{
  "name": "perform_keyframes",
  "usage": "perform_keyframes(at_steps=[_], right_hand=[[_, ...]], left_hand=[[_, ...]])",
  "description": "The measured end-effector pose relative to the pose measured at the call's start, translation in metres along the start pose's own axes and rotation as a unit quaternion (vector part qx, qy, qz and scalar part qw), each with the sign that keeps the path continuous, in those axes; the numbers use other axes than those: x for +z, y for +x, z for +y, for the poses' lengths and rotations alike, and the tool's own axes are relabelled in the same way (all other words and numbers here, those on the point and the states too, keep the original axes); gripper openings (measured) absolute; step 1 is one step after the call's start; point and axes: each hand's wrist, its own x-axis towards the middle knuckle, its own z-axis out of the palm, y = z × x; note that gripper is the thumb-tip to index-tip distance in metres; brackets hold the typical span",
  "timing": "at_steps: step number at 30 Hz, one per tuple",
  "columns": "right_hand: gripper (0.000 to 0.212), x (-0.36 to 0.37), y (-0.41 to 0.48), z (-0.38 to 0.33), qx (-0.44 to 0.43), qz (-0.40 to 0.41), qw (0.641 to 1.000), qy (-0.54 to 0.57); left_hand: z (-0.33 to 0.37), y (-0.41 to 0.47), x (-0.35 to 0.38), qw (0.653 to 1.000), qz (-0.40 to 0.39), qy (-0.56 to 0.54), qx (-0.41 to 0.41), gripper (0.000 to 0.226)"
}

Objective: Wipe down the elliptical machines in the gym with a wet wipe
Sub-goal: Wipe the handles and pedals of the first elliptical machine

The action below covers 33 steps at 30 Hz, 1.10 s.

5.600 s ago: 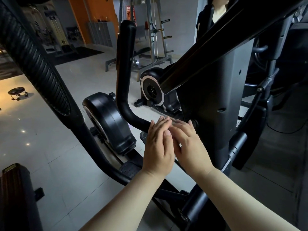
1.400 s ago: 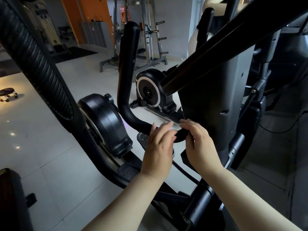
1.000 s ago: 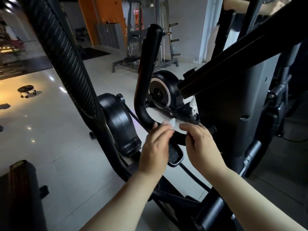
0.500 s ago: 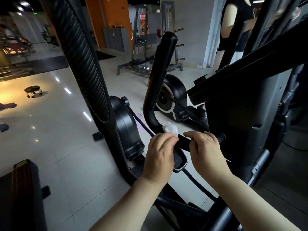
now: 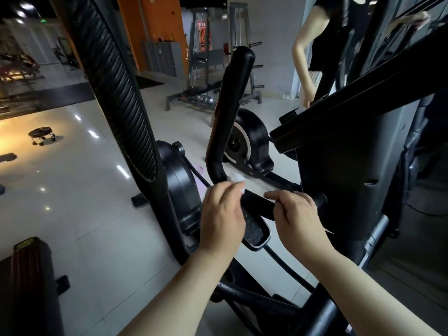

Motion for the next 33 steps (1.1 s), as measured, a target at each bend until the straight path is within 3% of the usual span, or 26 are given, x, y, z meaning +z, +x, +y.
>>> perform_keyframes(at_steps=[3, 9, 13, 18, 20, 25, 28, 31, 33], right_hand=[[0.030, -0.001, -0.001, 0.000, -0.008, 0.004, 1.000, -0.004], [0.033, -0.006, -0.006, -0.003, 0.027, 0.033, 0.992, 0.117], [0.031, -0.007, -0.011, -0.012, 0.008, 0.011, 0.992, 0.122], [0.042, 0.000, -0.008, -0.023, 0.031, -0.017, 0.993, 0.115], [0.038, 0.001, -0.007, -0.025, 0.015, 0.002, 0.995, 0.103], [0.038, 0.000, -0.006, -0.017, -0.013, 0.001, 0.998, 0.053], [0.044, -0.013, -0.010, -0.002, 0.005, 0.026, 1.000, -0.008], [0.041, -0.022, -0.014, 0.008, 0.002, 0.053, 0.995, -0.088], [0.040, -0.025, -0.014, 0.004, -0.051, 0.020, 0.997, -0.057]], left_hand=[[0.000, 0.007, 0.001, 0.999, 0.021, -0.010, -0.043, 0.022], [0.024, -0.008, 0.013, 0.997, -0.029, -0.063, 0.019, 0.026], [0.031, -0.010, 0.008, 0.991, -0.024, -0.125, -0.032, 0.032], [0.049, -0.015, -0.007, 0.941, -0.093, -0.307, -0.104, 0.052], [0.052, -0.014, -0.009, 0.930, -0.076, -0.331, -0.140, 0.059], [0.050, -0.015, -0.001, 0.951, -0.023, -0.279, -0.128, 0.073], [0.047, -0.018, 0.008, 0.973, 0.004, -0.224, -0.063, 0.051], [0.043, -0.017, 0.018, 0.985, -0.046, -0.167, -0.028, 0.036], [0.043, -0.017, 0.023, 0.988, -0.071, -0.137, -0.017, 0.036]])
